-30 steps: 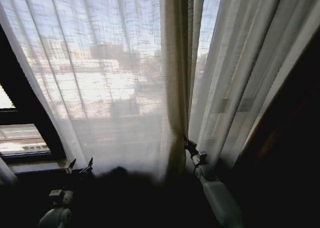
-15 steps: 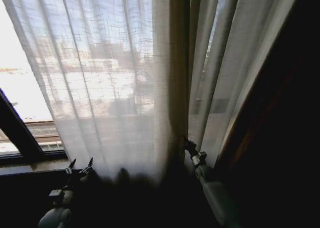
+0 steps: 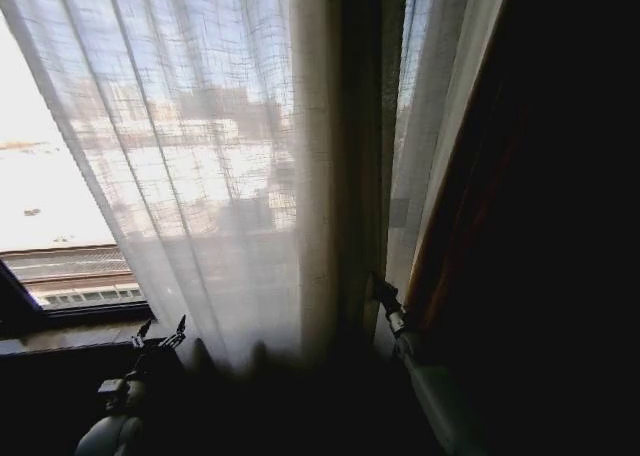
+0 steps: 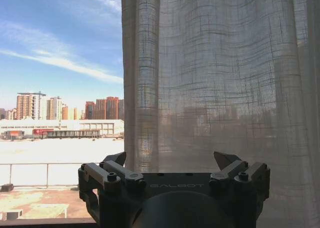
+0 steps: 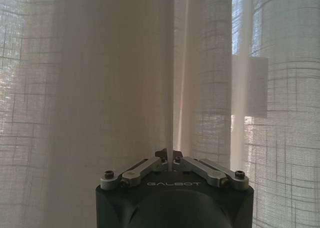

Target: Open the curtains by pulling them apart, changing their state from closed to fully open.

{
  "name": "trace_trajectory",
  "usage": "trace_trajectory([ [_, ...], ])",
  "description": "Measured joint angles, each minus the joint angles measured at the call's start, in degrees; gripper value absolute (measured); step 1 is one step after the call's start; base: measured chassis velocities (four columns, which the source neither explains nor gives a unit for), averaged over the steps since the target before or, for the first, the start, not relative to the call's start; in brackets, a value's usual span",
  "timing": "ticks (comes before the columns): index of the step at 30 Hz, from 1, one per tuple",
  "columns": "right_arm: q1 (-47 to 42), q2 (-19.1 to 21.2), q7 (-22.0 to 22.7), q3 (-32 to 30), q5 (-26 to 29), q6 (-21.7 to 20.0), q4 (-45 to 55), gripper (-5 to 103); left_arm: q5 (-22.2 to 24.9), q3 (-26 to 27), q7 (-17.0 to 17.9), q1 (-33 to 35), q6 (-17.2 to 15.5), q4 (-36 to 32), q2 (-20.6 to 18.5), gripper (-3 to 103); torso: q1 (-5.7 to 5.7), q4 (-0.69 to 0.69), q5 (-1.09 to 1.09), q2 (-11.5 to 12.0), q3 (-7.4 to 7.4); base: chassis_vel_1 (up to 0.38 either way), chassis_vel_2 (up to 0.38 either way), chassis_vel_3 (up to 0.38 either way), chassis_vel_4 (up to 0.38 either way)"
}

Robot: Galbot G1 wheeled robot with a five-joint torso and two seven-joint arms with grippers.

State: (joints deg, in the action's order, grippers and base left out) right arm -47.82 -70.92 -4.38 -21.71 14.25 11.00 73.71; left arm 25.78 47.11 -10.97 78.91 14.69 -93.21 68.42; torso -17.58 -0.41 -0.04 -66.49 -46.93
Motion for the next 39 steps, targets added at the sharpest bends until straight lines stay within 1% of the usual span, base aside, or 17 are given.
trace_trajectory([
  [2,0.32,0.2,0.34,-0.01,-0.19,-0.3,-0.37,0,0.0,0.01,0.02,0.0,0.0,0.0,0.0,99,0.0,0.02,-0.02,0.0,0.0,0.046,0.024,-0.052,-0.042],
  [5,1.12,0.64,0.84,-0.55,-0.39,-1.08,-1.73,0,0.0,0.05,0.04,0.0,0.0,0.0,-0.02,99,0.0,0.04,0.04,0.0,0.0,0.076,0.047,-0.034,-0.038],
  [10,2.37,2.0,2.74,-3.52,-0.12,-2.13,-4.93,0,0.0,0.03,0.05,0.0,0.0,0.0,-0.02,99,0.0,-0.03,0.06,0.0,0.0,0.0,0.0,0.0,0.0],
  [14,3.03,3.76,8.1,-7.21,-1.58,-4.52,-6.91,0,0.0,0.01,0.03,0.0,0.0,0.0,-0.01,99,-0.01,-0.04,0.05,0.0,0.01,0.0,0.0,0.0,0.0],
  [15,3.03,3.76,8.1,-7.21,-1.58,-4.52,-6.91,0,0.0,0.01,0.03,0.0,0.0,0.0,-0.01,99,-0.01,-0.04,0.05,0.0,0.01,0.0,0.0,0.0,0.0],
  [18,3.63,5.46,12.53,-9.27,-2.85,-5.71,-8.33,0,0.0,0.01,0.03,0.0,0.0,0.01,0.0,99,0.0,-0.02,0.03,0.0,0.01,0.0,0.0,0.0,0.0],
  [23,2.6,6.81,14.29,-10.56,-3.72,-5.85,-8.16,0,0.0,0.0,0.03,0.0,0.0,0.01,-0.01,99,-0.01,-0.04,0.05,0.0,0.0,0.0,0.0,0.0,0.0],
  [27,0.53,6.7,13.88,-10.53,-2.93,-5.41,-6.14,0,0.0,0.0,0.03,0.0,0.0,0.0,-0.01,99,0.0,-0.05,0.05,0.0,0.0,0.0,0.0,0.0,0.0],
  [28,-0.34,6.54,12.37,-10.32,-1.75,-5.32,-4.99,0,0.0,0.0,0.02,0.0,0.0,0.01,0.0,99,-0.01,-0.04,0.05,0.0,0.0,0.0,0.0,0.0,0.0],
  [29,-1.31,6.33,10.15,-10.17,-0.18,-5.24,-3.66,-3,0.0,0.0,0.03,0.0,0.0,0.01,-0.01,99,0.0,-0.03,0.06,0.0,0.0,0.0,0.0,0.0,0.0],
  [30,-2.07,6.18,8.67,-9.96,0.93,-5.05,-2.64,2,0.0,0.0,0.02,0.0,0.0,0.01,-0.01,99,-0.01,-0.02,0.06,0.0,0.0,0.0,0.0,0.0,0.0],
  [31,-2.97,6.01,7.29,-9.65,1.97,-4.69,-1.32,2,0.0,0.0,0.03,0.0,0.0,0.01,-0.01,99,-0.01,-0.02,0.06,0.0,0.0,0.0,0.0,0.0,0.0],
  [33,-3.81,5.98,6.35,-9.36,2.64,-4.6,0.04,2,0.0,0.0,0.03,0.0,0.0,0.01,-0.01,99,-0.01,-0.01,0.06,0.0,0.0,0.0,0.0,0.0,0.0],
  [34,-4.66,6.0,5.55,-9.13,3.24,-4.77,1.48,13,0.0,0.0,0.02,0.0,0.0,0.01,-0.01,99,-0.01,-0.01,0.05,0.0,0.0,0.0,0.0,0.0,0.0],
  [36,-7.02,6.25,3.78,-8.62,4.73,-5.5,5.09,24,0.0,0.0,0.03,0.0,0.0,0.01,-0.01,99,-0.01,-0.02,0.05,0.0,0.0,0.0,0.0,0.0,0.0],
  [38,-7.65,6.32,3.38,-8.5,4.95,-5.75,6.02,24,0.0,0.0,0.02,0.0,0.0,0.01,0.0,99,-0.01,-0.02,0.05,0.0,0.0,0.0,0.0,0.0,0.0],
  [39,-9.74,6.53,2.34,-8.09,5.31,-6.16,8.87,35,0.0,0.0,0.02,0.0,0.0,0.01,-0.01,99,-0.01,-0.03,0.04,0.0,0.0,0.0,0.0,0.0,0.0],
])
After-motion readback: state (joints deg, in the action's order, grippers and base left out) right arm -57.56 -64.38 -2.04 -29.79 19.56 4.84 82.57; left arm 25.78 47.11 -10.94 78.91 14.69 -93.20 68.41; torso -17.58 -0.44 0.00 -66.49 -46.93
